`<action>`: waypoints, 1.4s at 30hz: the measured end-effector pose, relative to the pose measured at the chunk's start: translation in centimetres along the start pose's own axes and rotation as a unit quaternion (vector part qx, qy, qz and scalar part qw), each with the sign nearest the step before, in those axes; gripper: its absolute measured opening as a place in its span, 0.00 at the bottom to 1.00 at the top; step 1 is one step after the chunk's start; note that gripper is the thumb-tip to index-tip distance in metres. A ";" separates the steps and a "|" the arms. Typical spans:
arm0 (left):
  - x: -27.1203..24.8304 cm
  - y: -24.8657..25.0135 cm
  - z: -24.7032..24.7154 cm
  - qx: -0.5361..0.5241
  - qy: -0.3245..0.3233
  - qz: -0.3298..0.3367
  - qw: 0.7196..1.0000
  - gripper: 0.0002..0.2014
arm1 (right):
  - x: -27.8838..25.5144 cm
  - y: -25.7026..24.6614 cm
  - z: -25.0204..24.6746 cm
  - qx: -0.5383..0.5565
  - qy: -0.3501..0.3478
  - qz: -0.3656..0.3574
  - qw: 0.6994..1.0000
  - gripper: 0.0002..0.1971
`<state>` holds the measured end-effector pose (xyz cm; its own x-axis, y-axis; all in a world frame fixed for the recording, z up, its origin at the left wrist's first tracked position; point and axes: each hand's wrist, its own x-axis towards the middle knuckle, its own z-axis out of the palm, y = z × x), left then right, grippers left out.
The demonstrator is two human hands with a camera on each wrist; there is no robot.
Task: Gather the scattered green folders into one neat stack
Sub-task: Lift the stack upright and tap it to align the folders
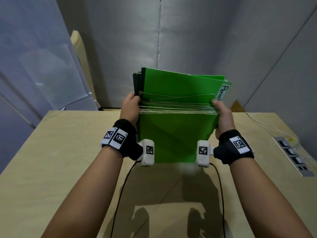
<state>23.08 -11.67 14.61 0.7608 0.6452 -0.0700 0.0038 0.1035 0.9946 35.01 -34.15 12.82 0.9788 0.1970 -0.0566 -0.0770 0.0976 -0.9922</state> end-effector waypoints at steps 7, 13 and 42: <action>-1.0 0.7 -0.2 -0.022 -0.044 -0.034 0.998 0.14 | -1.2 -2.4 1.7 -0.038 0.060 0.019 0.997 0.12; -1.3 2.8 0.8 0.017 -0.039 -0.007 0.999 0.42 | -0.9 -1.8 1.0 -0.080 0.075 0.009 0.994 0.16; 0.1 5.6 2.0 0.032 -0.023 -0.055 0.998 0.43 | -1.8 -6.8 3.2 -0.063 0.024 0.070 0.995 0.39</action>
<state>24.46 -12.50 20.31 0.7826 0.5966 -0.1778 0.1303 0.1223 0.9839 33.16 -32.03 20.06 0.9683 0.1528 -0.1976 -0.1919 -0.0510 -0.9801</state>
